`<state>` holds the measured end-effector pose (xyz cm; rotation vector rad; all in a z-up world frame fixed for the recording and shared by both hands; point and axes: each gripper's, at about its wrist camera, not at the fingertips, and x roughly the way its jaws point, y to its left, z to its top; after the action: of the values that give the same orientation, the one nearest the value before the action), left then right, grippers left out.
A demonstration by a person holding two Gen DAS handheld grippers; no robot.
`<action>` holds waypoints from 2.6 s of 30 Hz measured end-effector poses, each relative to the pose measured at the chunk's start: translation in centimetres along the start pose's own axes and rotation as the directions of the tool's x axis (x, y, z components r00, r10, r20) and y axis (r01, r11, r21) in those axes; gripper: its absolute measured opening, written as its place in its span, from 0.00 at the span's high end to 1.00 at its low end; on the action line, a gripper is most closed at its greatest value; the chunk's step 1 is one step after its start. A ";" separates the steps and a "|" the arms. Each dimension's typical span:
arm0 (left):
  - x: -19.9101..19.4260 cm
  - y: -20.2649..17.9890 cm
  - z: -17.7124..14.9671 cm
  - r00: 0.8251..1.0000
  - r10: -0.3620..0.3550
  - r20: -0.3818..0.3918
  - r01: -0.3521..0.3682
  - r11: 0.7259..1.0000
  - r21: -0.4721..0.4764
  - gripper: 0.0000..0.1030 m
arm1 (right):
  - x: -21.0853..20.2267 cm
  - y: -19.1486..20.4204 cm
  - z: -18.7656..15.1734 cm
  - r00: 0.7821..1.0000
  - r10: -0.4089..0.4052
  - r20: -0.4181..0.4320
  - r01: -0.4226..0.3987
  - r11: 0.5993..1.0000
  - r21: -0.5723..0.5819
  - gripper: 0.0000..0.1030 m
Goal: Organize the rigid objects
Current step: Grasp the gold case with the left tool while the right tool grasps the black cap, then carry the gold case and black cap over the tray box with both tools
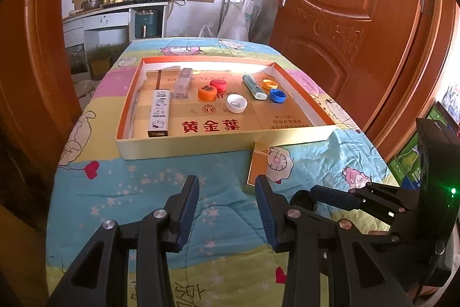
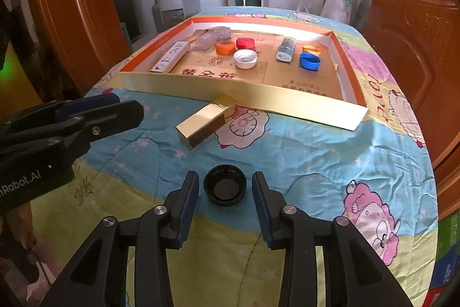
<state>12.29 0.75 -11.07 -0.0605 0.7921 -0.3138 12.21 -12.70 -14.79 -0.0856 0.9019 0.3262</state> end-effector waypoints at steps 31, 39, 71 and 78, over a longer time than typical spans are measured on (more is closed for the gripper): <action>8.0 -3.6 1.5 0.993 -0.012 -0.116 0.029 0.989 0.144 0.82 | -1.2 -2.1 -1.6 0.999 -0.049 0.021 0.048 0.998 0.038 0.71; 6.1 -2.6 1.6 0.995 -0.057 -0.080 0.063 0.995 0.076 0.82 | -1.6 -2.2 -1.6 0.999 -0.042 0.030 0.041 0.998 0.050 0.71; -0.4 -1.4 5.5 0.996 -0.069 0.060 0.069 0.998 0.008 0.82 | -5.3 -2.7 4.6 0.983 -0.075 0.169 0.075 0.997 0.007 0.71; 0.0 -0.8 6.2 0.996 -0.059 0.064 0.059 0.998 -0.011 0.82 | -4.8 -2.8 5.5 0.983 -0.069 0.171 0.069 0.998 0.004 0.71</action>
<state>16.52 -0.38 -6.57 -0.1061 0.7299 -0.3609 14.49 -15.42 -7.81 -0.0894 0.7270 0.2655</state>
